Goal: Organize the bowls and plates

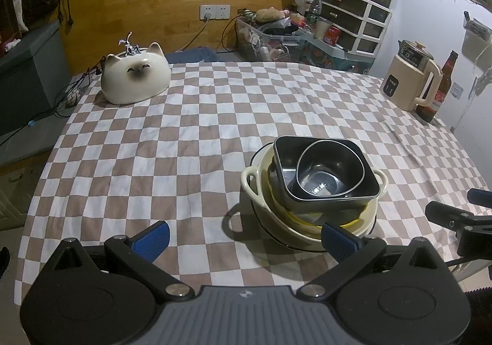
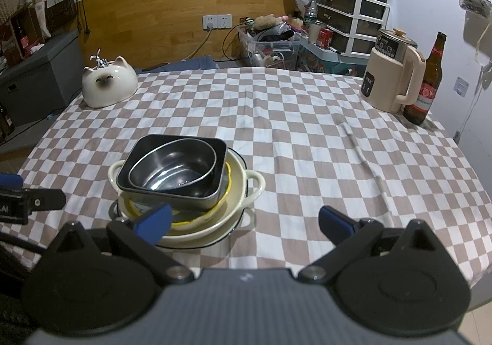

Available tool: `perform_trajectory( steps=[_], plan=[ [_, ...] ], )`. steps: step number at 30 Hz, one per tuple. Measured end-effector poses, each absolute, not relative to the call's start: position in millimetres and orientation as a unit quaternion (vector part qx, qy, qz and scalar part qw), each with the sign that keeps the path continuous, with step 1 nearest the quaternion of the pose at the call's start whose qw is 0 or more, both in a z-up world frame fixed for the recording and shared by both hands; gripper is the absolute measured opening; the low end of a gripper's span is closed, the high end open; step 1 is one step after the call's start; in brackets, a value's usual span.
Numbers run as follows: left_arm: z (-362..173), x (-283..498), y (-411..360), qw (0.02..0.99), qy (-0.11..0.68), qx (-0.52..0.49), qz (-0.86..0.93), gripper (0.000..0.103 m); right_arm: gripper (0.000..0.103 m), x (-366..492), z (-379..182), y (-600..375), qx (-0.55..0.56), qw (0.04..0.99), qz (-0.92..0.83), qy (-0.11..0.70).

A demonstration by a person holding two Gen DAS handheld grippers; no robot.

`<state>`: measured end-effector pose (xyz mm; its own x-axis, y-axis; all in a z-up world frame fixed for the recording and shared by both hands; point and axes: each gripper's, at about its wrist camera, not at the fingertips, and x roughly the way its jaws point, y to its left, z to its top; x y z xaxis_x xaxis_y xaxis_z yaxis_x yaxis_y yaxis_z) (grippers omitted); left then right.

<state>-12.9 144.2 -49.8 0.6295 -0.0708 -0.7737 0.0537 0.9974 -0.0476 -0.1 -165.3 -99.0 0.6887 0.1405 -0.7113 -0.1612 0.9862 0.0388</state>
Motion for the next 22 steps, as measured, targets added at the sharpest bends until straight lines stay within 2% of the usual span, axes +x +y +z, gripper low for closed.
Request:
perform_trajectory(
  steps=[22],
  plan=[
    [-49.9, -12.8, 143.9, 0.902, 0.429, -0.011, -0.034, 0.103, 0.102, 1.4, -99.9, -167.3, -0.012, 0.919, 0.082, 0.385]
  ],
)
